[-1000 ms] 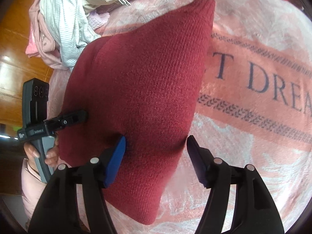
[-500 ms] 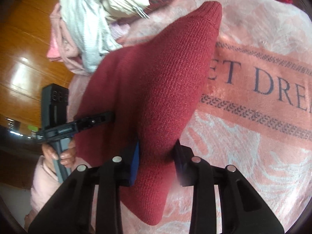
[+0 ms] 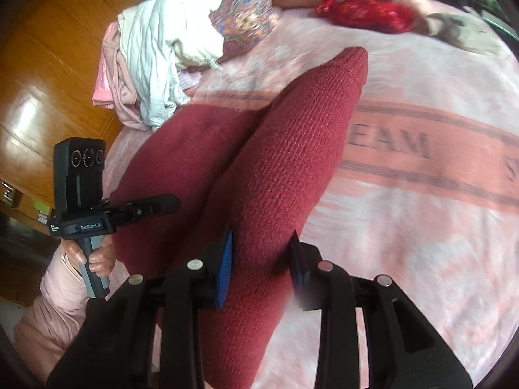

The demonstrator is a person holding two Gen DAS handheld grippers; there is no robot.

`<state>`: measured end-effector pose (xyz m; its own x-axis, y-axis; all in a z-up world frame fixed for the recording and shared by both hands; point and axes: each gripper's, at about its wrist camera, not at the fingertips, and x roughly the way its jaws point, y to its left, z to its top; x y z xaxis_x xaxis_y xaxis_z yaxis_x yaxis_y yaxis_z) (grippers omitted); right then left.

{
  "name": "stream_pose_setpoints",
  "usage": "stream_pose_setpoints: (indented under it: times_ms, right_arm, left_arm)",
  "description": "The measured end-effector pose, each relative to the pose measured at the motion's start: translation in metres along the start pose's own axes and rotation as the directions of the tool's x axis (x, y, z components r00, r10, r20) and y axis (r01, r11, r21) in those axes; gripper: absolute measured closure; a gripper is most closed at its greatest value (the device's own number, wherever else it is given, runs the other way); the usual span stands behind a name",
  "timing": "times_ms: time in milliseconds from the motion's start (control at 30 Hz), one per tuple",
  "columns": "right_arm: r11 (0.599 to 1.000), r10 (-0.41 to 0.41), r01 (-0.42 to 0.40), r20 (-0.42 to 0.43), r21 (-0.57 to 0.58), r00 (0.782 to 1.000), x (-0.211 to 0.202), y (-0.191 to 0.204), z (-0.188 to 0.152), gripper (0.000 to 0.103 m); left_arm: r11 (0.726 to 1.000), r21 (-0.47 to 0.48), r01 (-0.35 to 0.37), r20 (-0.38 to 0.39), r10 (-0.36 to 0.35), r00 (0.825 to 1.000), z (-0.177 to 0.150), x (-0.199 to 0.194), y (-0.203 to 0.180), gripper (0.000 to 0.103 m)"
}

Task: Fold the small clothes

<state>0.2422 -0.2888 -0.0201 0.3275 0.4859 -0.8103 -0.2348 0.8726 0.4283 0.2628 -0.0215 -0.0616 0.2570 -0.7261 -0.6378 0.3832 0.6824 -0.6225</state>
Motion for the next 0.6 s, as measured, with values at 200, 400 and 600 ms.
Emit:
stream_pose_setpoints:
  times_ms: [200,400,600]
  right_arm:
    - [0.997,-0.015,0.016,-0.011,0.078,1.0,0.01,-0.052,-0.022,0.073]
    - [0.99,0.005,0.005,-0.075,0.138,0.997,0.045,-0.089,-0.044,0.072]
    - [0.98,0.055,-0.047,-0.037,0.193,0.998,0.045,-0.097,-0.056,0.064]
  left_arm:
    - [0.998,0.027,-0.057,-0.043,0.058,0.997,-0.015,0.049,-0.02,0.063]
    - [0.994,-0.002,-0.113,-0.114,0.112,0.987,-0.038,0.081,0.004,0.052]
    - [0.993,-0.04,-0.115,-0.091,0.111,0.99,-0.048,0.087,0.021,0.037]
